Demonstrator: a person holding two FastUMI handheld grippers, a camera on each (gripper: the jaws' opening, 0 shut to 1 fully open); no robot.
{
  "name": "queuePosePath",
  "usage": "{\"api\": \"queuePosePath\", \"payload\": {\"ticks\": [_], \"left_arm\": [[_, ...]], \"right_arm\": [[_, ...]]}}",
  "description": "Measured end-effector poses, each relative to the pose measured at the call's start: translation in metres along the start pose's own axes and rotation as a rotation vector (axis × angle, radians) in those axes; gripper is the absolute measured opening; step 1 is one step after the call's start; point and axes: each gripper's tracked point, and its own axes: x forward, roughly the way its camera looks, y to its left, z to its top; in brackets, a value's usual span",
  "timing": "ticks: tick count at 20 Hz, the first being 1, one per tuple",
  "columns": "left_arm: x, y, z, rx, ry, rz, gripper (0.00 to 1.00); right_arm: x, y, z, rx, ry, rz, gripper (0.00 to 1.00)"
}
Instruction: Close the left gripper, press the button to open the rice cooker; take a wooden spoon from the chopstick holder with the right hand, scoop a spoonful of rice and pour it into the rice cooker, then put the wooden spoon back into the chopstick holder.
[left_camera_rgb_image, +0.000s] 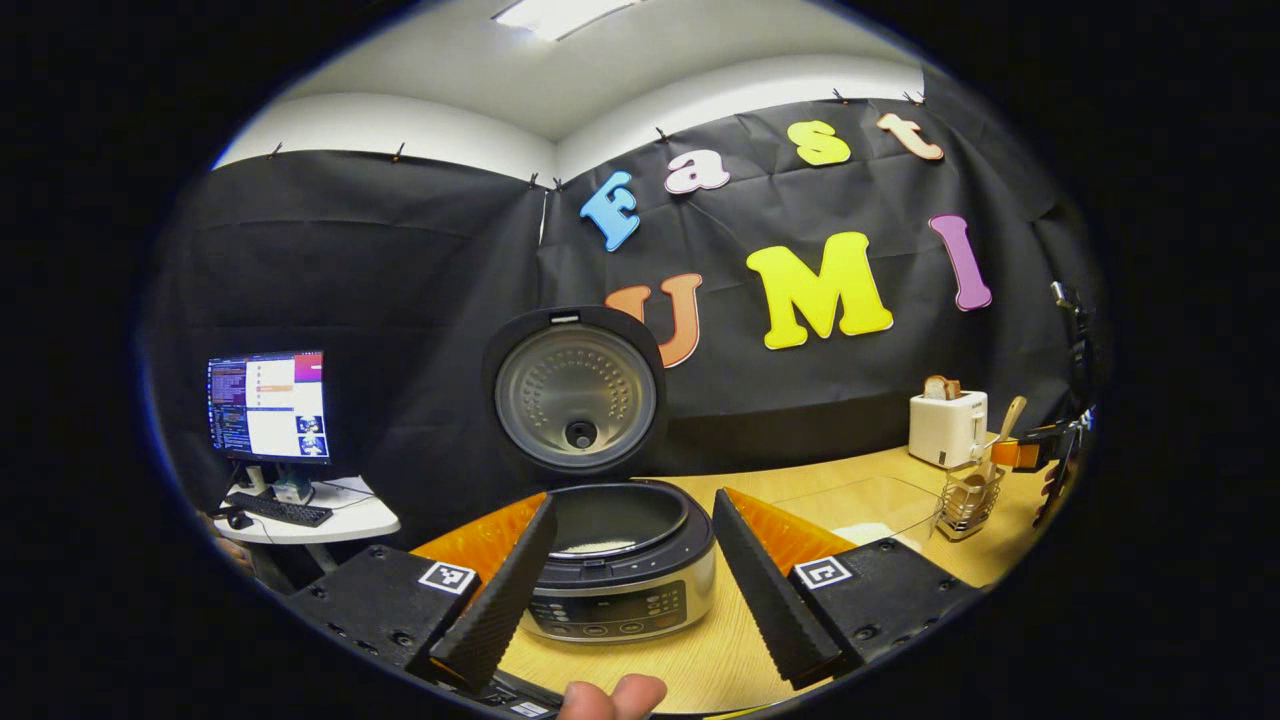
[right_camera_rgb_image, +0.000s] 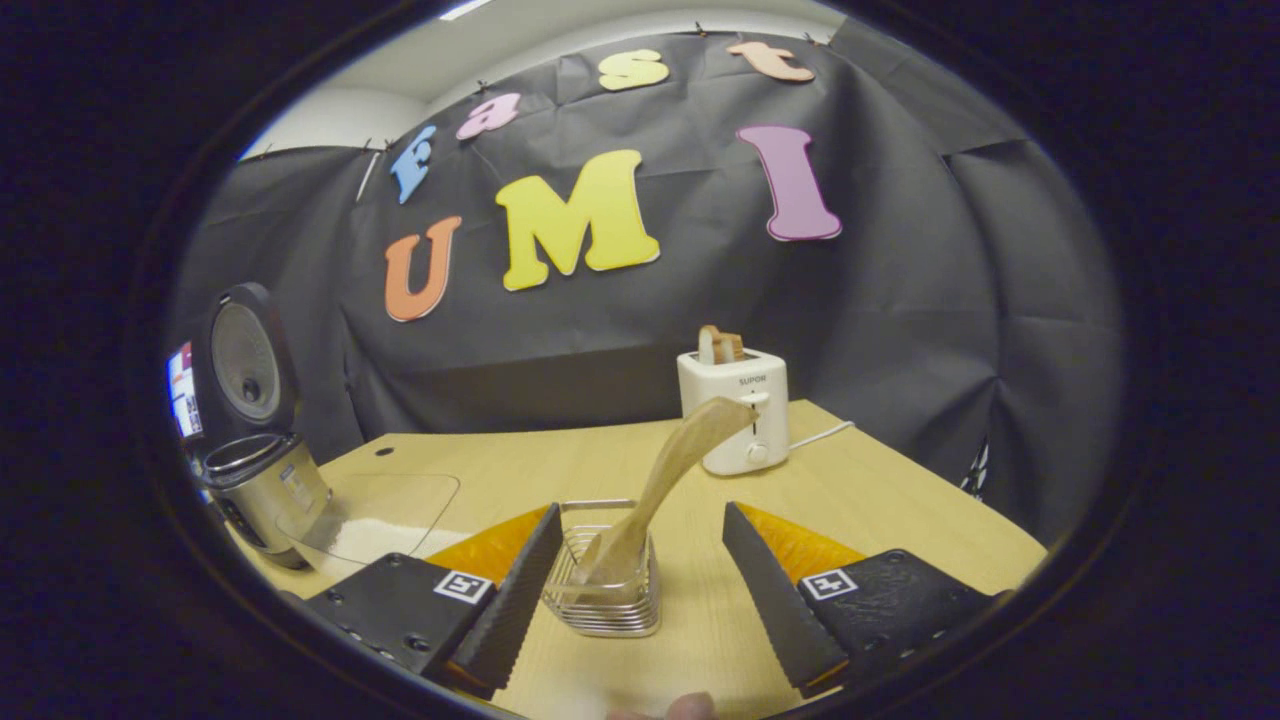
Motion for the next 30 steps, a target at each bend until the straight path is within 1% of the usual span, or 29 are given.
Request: {"api": "queuePosePath", "payload": {"ticks": [1,3,4,5,6,7,8,9,10,11,12,14,15,16,17,18,20,22,23,26,30], "left_arm": [[0.001,0.004,0.001,-0.007,0.001,0.018,0.99],[0.002,0.006,-0.002,-0.024,0.016,0.033,0.99],[0.003,0.007,-0.003,-0.030,0.024,0.038,0.99],[0.003,0.010,-0.004,-0.033,0.029,0.045,0.99],[0.003,0.013,-0.005,-0.033,0.033,0.057,0.99],[0.004,0.015,-0.006,-0.028,0.035,0.064,0.99],[0.004,0.017,-0.006,-0.020,0.036,0.072,0.95],[0.003,0.018,-0.007,-0.010,0.038,0.077,0.99],[0.004,0.019,-0.006,-0.003,0.039,0.081,0.95],[0.003,0.020,-0.006,-0.003,0.038,0.086,0.95],[0.004,0.019,-0.006,-0.008,0.040,0.086,0.99],[0.004,0.020,-0.004,-0.007,0.038,0.086,0.99],[0.004,0.022,-0.003,0.002,0.034,0.090,0.99],[0.004,0.024,-0.002,0.007,0.032,0.094,0.99],[0.004,0.025,-0.002,0.005,0.033,0.094,0.99],[0.004,0.025,-0.003,0.001,0.035,0.093,0.99],[0.005,0.029,-0.005,-0.011,0.039,0.100,0.99],[0.004,0.033,-0.007,-0.025,0.045,0.101,0.99],[0.005,0.034,-0.008,-0.031,0.046,0.100,0.99],[0.005,0.034,-0.014,-0.040,0.050,0.092,0.99],[0.007,0.033,-0.016,-0.050,0.046,0.072,0.99]], "right_arm": [[0.008,-0.001,-0.001,0.017,0.013,0.006,0.96],[0.022,-0.003,0.000,0.044,0.026,0.011,0.96],[0.029,-0.004,0.001,0.048,0.030,0.009,0.92],[0.033,-0.005,0.001,0.047,0.032,0.008,0.92],[0.039,-0.006,0.002,0.044,0.034,-0.002,0.95],[0.044,-0.009,0.001,0.033,0.036,-0.015,0.94],[0.049,-0.009,0.000,0.032,0.041,-0.015,0.90],[0.051,-0.007,0.000,0.041,0.046,-0.004,0.90],[0.054,-0.006,-0.002,0.051,0.054,0.002,0.80],[0.056,-0.004,-0.004,0.060,0.066,0.012,0.78],[0.058,-0.002,-0.006,0.071,0.079,0.025,0.68],[0.059,0.002,-0.006,0.094,0.089,0.044,0.47],[0.058,0.004,-0.003,0.100,0.079,0.049,0.40],[0.057,0.004,0.000,0.102,0.069,0.042,0.29],[0.057,0.004,0.000,0.098,0.055,0.034,0.22],[0.054,0.011,0.004,0.117,0.046,0.062,0.22],[0.053,0.014,0.008,0.116,0.042,0.069,0.04],[0.051,0.018,0.007,0.095,0.038,0.064,0.05],[0.047,0.018,0.013,0.087,0.017,0.063,0.00],[0.039,0.021,0.033,0.079,-0.038,0.069,0.00],[0.026,0.027,0.058,0.033,-0.091,0.047,0.00]]}}
